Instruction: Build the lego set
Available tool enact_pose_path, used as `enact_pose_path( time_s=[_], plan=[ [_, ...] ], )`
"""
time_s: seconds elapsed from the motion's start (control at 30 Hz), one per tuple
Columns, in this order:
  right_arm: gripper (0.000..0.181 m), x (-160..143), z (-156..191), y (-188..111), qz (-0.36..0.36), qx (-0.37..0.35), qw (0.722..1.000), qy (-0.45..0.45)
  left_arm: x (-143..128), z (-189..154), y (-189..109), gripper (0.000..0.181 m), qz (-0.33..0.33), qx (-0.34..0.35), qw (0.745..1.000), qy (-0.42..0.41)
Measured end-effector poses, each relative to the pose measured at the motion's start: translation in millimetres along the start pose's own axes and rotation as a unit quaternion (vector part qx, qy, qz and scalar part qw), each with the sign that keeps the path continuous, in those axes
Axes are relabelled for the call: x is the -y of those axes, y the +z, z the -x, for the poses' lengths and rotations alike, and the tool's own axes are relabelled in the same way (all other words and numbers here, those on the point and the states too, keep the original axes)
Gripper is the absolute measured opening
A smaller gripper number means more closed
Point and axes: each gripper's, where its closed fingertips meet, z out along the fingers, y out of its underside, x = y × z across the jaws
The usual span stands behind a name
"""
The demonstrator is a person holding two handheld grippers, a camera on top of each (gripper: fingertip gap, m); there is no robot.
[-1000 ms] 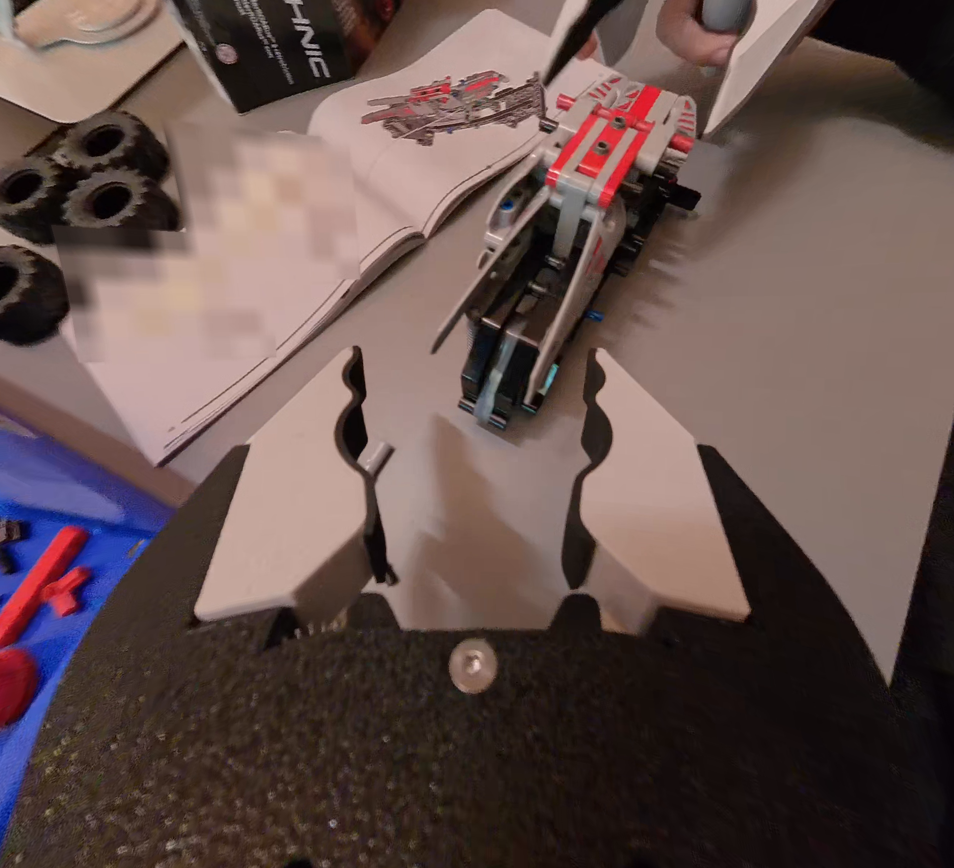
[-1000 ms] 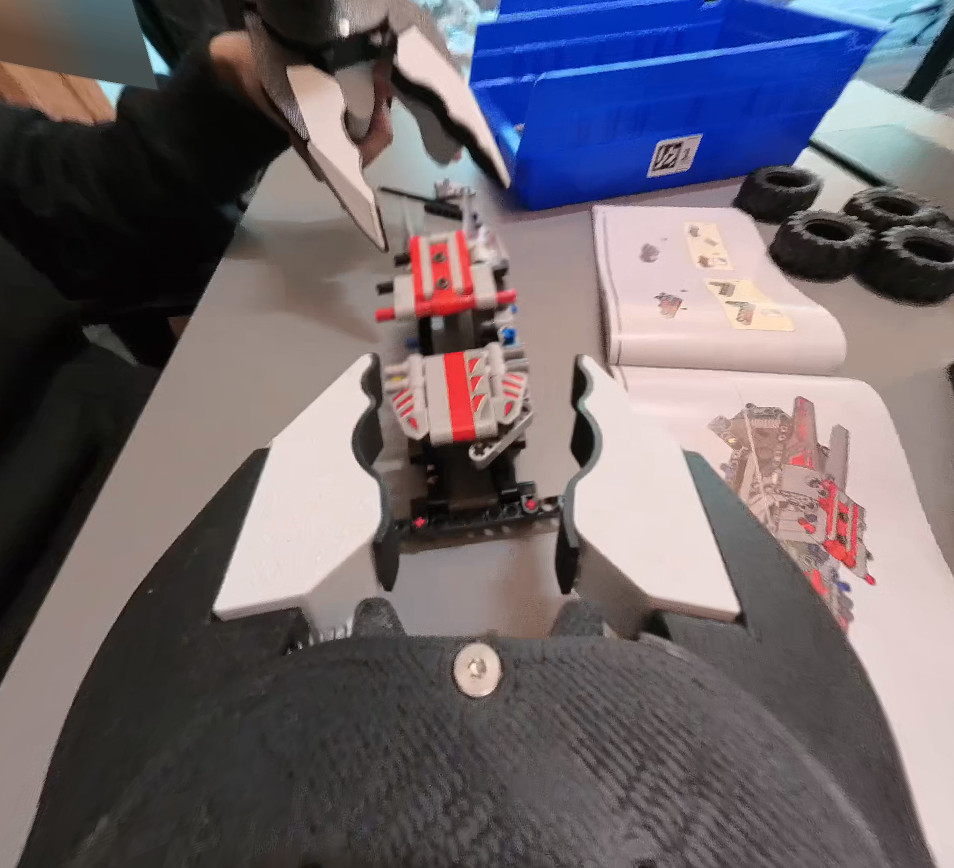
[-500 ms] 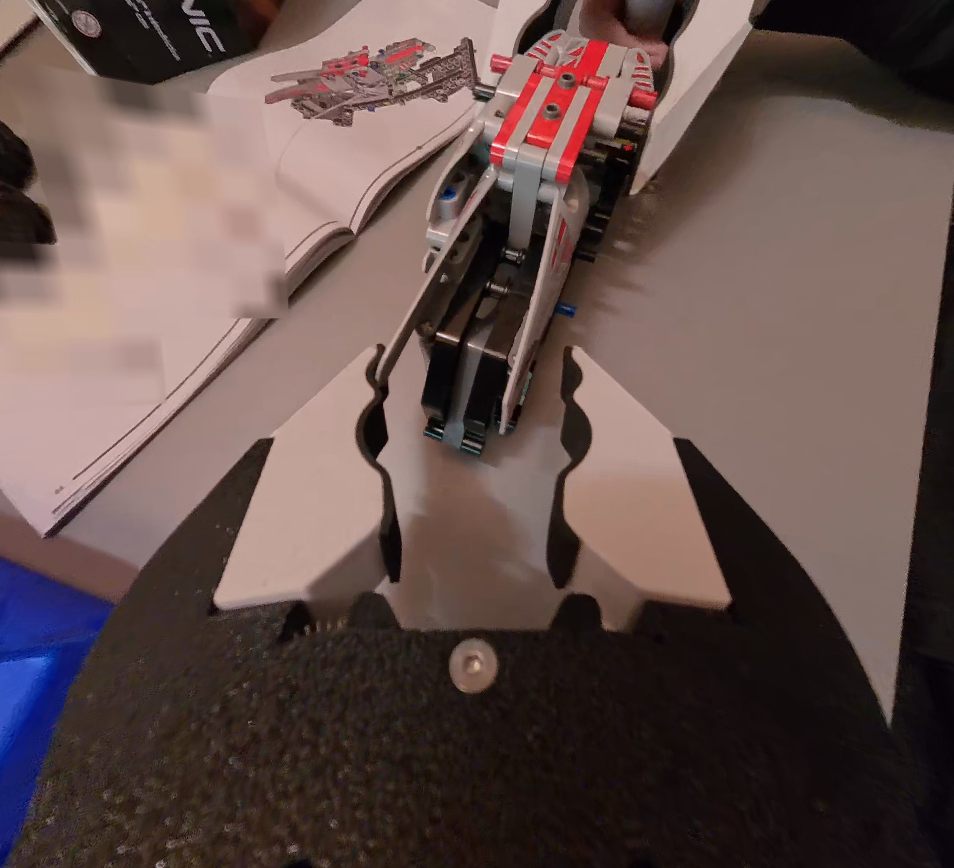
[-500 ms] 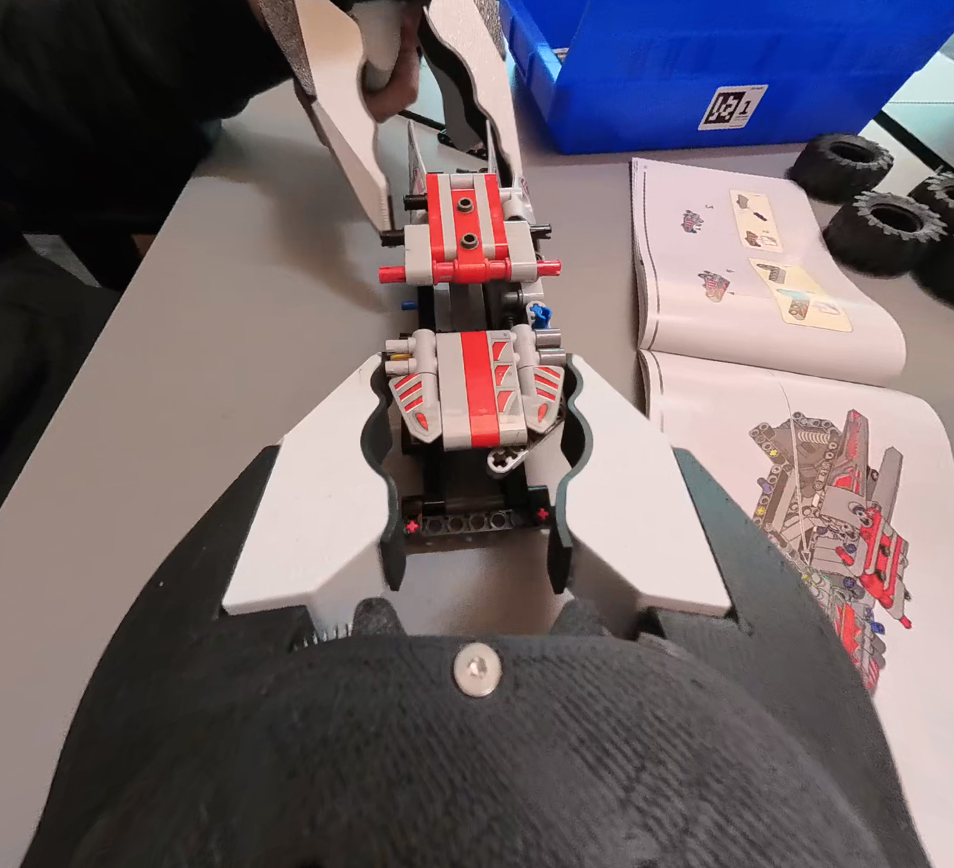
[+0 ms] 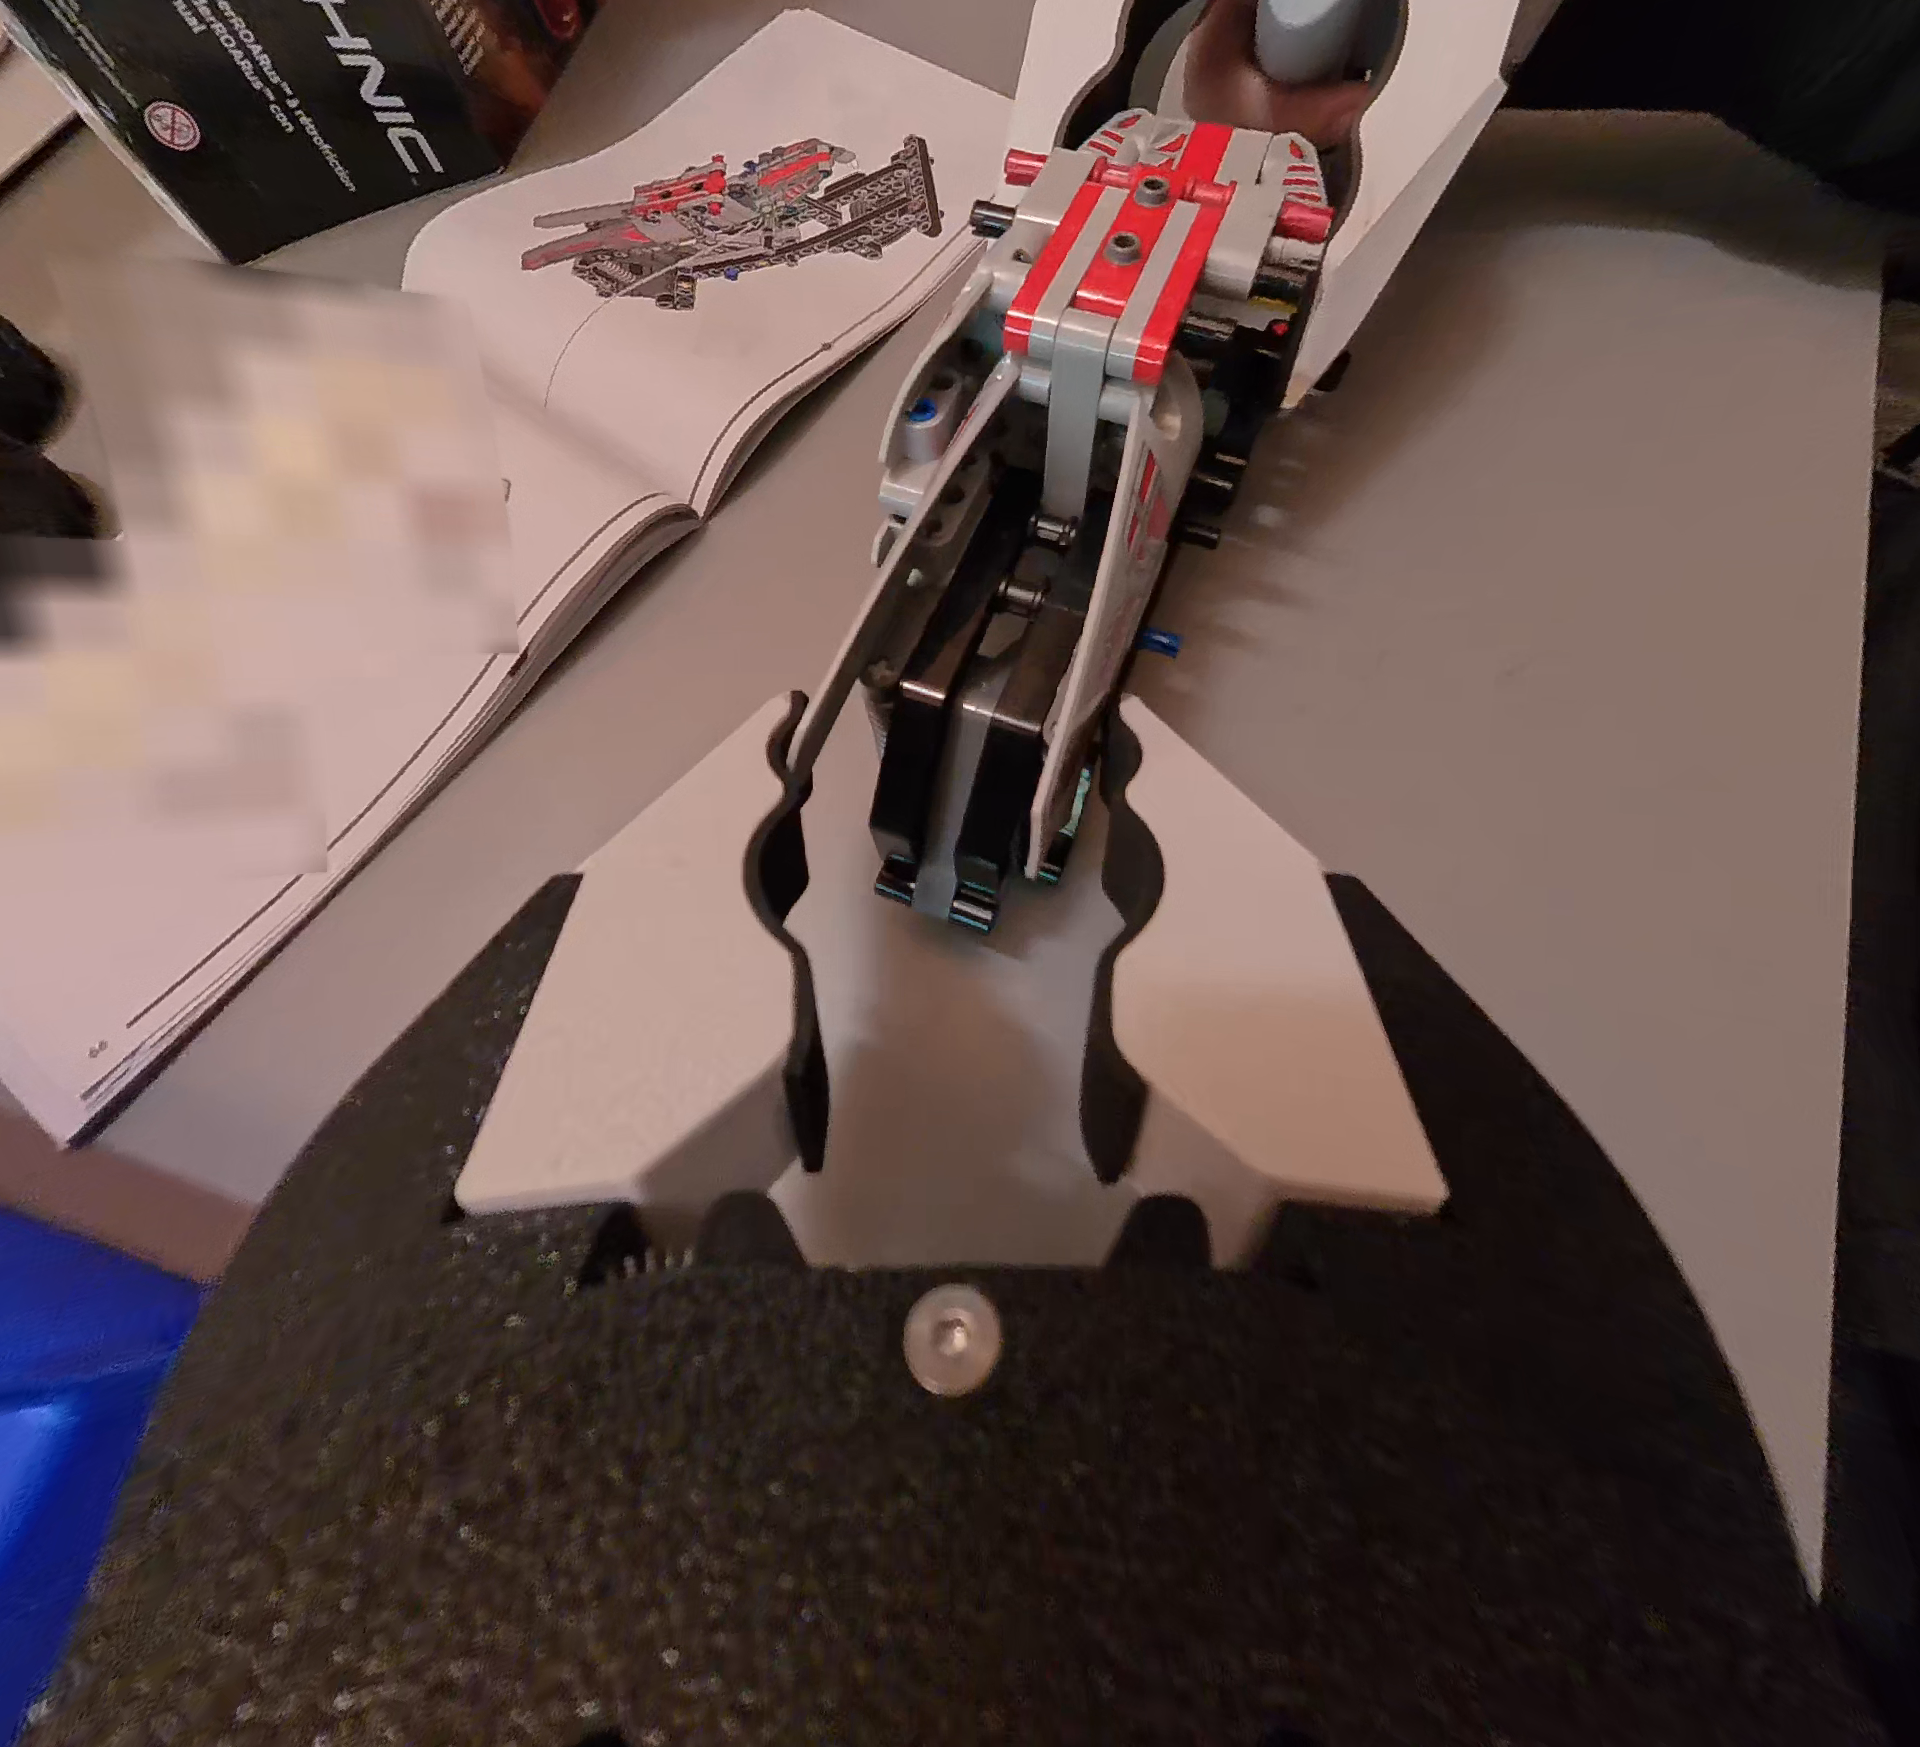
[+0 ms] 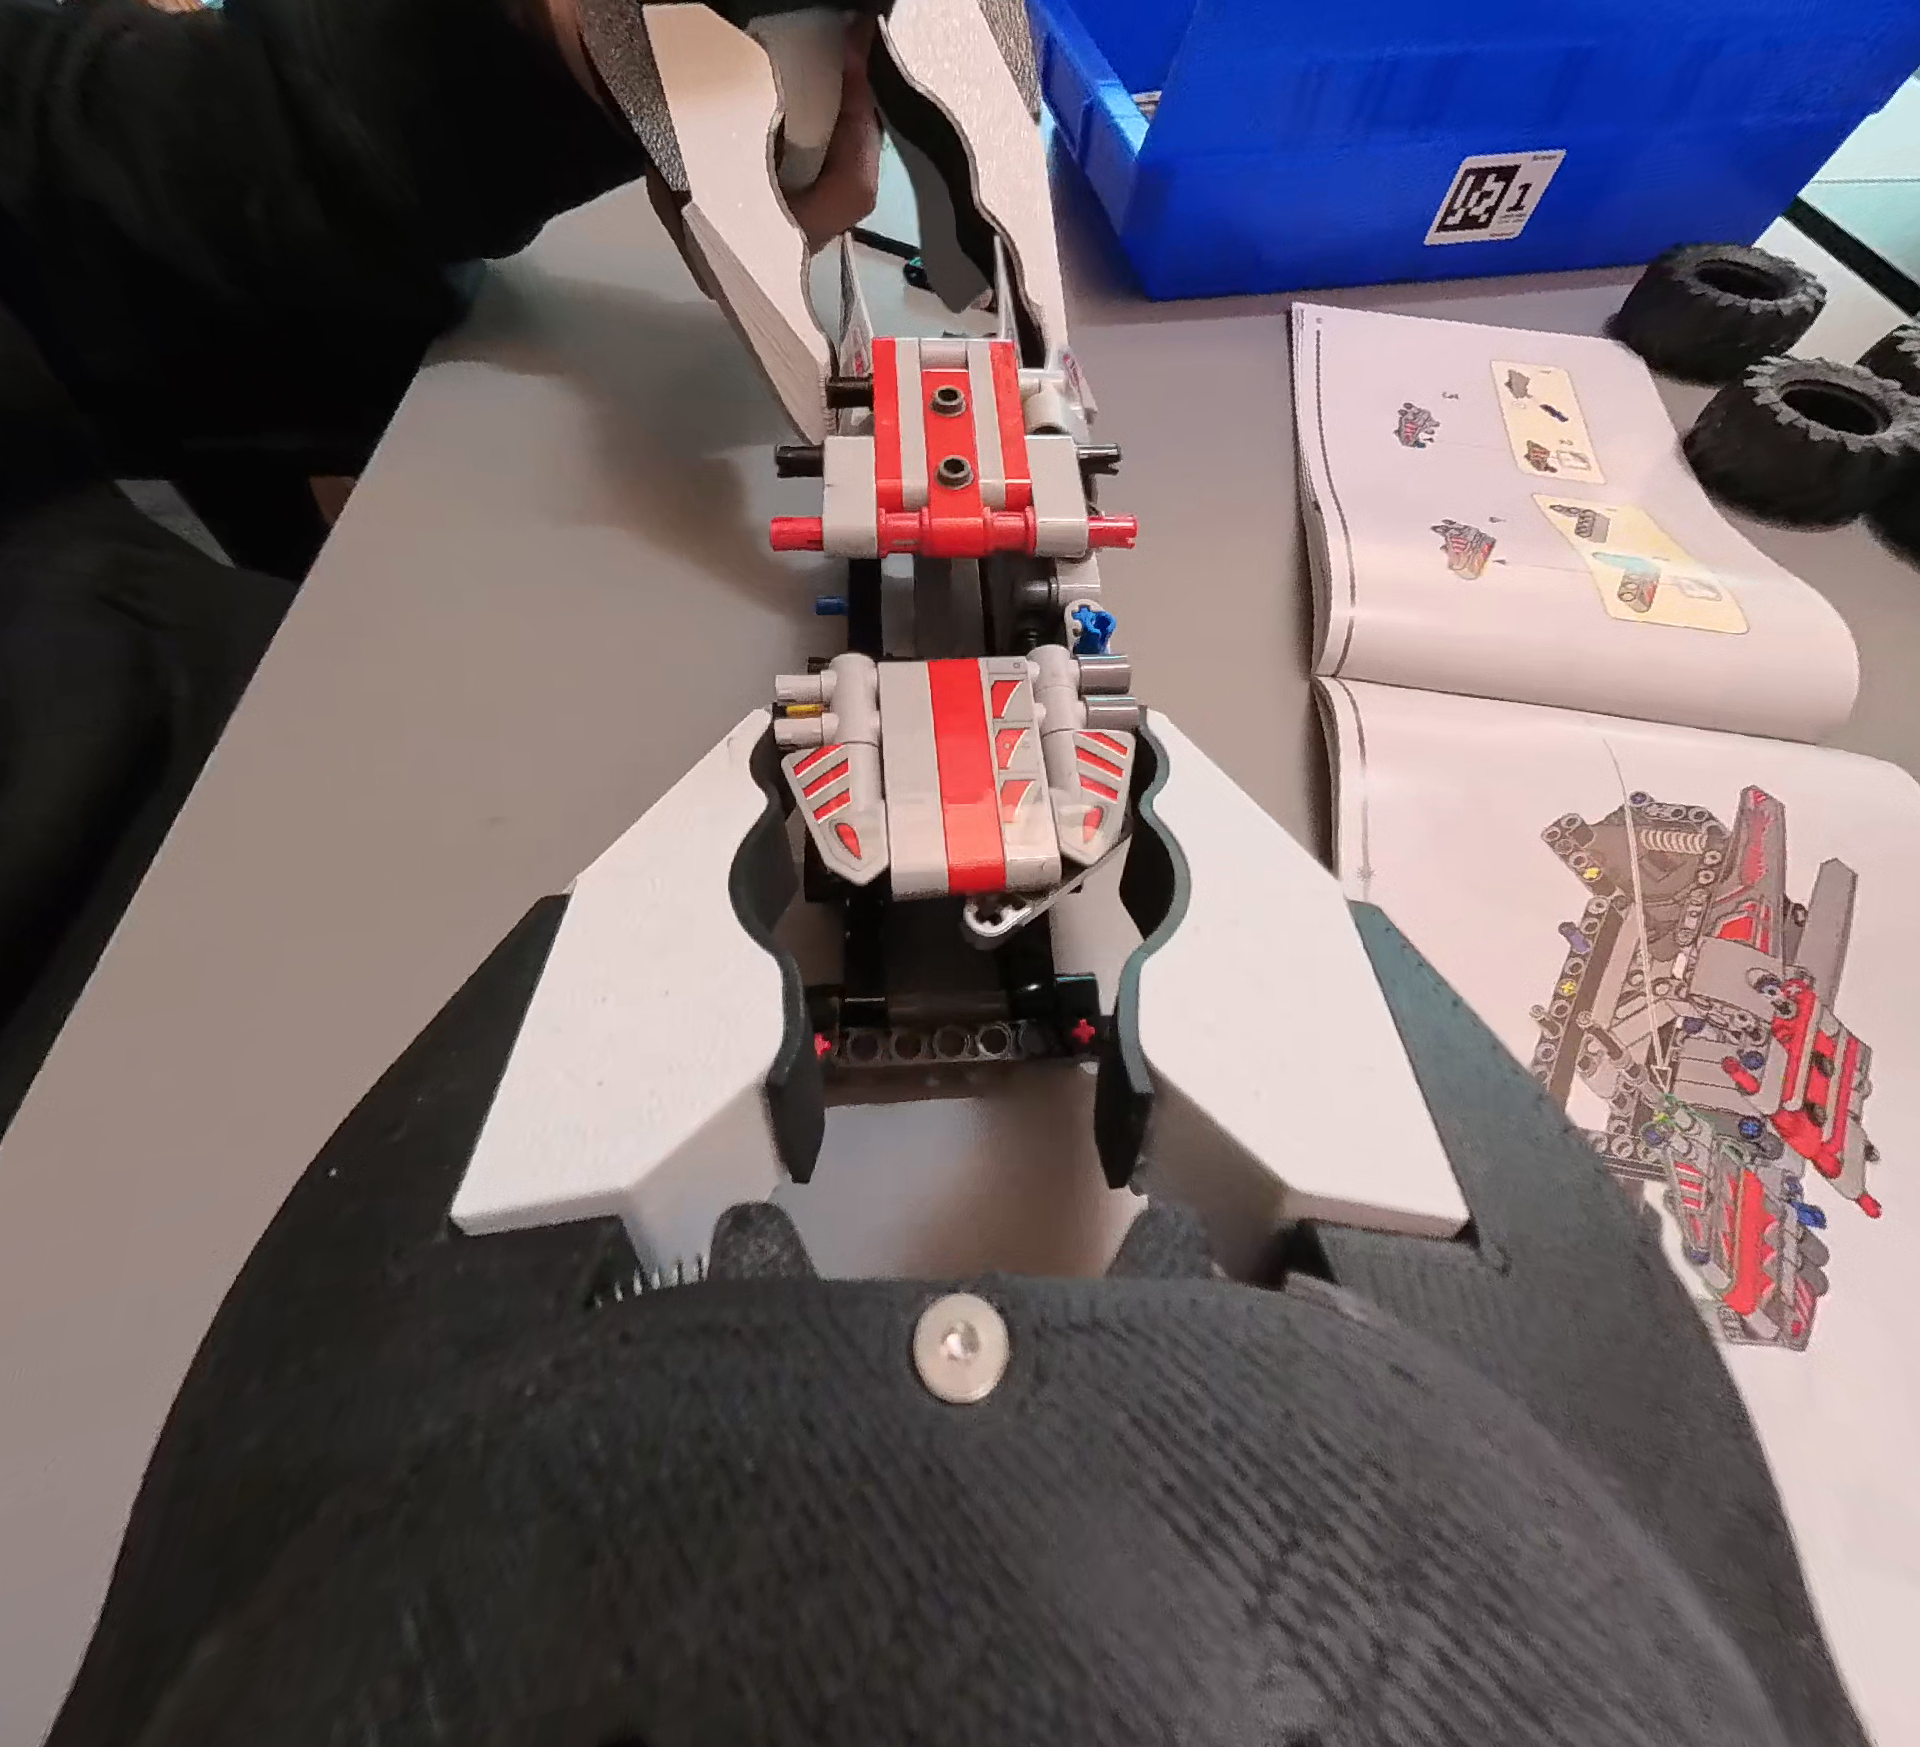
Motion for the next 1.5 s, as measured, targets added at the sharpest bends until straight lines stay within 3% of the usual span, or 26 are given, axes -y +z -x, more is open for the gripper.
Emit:
enact_pose_path(
  time_s=[0.2, 0.4, 0.5, 0.57, 0.63, 0.73, 0.83, 0.9, 1.0, 1.1, 1.23, 1.33, 1.4, 1.5],
  plan=[
    [0.064, -1, 0, -4, 0.014, -0.045, 0.999, 0.025, 6, 5, 1, 0.059, -0.016, 0.021, 1.000, 0.014],
    [0.066, -2, 3, -11, 0.026, -0.239, 0.969, 0.062, 32, 20, -28, 0.061, -0.095, 0.058, 0.994, 0.020],
    [0.082, -9, 18, -18, 0.071, -0.267, 0.961, 0.031, 33, 21, -32, 0.060, -0.097, 0.065, 0.993, 0.022],
    [0.089, -7, 29, -35, 0.074, -0.266, 0.961, 0.017, 31, 19, -31, 0.060, -0.087, 0.067, 0.993, 0.036],
    [0.080, -9, 37, -63, 0.074, -0.270, 0.960, 0.023, 30, 16, -31, 0.060, -0.071, 0.076, 0.993, 0.061],
    [0.070, -40, 29, -114, 0.109, -0.303, 0.945, 0.062, 36, 8, -34, 0.057, -0.058, 0.094, 0.988, 0.106],
    [0.057, -76, 14, -153, 0.137, -0.342, 0.922, 0.120, 55, -22, -34, 0.055, -0.065, 0.088, 0.977, 0.181],
    [0.043, -90, 9, -164, 0.127, -0.344, 0.920, 0.140, 68, -47, -27, 0.047, -0.059, 0.105, 0.962, 0.243],
    [0.036, -95, 1, -165, 0.116, -0.326, 0.927, 0.143, 84, -75, -5, 0.043, -0.052, 0.193, 0.915, 0.350],
    [0.039, -94, -5, -159, 0.147, -0.302, 0.934, 0.117, 79, -87, 22, 0.042, 0.009, 0.275, 0.840, 0.468],
    [0.039, -77, -8, -140, 0.143, -0.270, 0.950, 0.061, 83, -76, 42, 0.032, 0.067, 0.378, 0.735, 0.559],
    [0.039, -64, -6, -126, 0.122, -0.238, 0.962, 0.046, 76, -68, 61, 0.018, 0.097, 0.377, 0.739, 0.550],
    [0.039, -58, 0, -124, 0.114, -0.218, 0.969, 0.035, 82, -61, 58, 0.004, 0.099, 0.403, 0.722, 0.553],
    [0.041, -43, 10, -122, 0.067, -0.199, 0.977, 0.028, 88, -62, 52, 0.004, 0.072, 0.384, 0.761, 0.518]
  ],
)
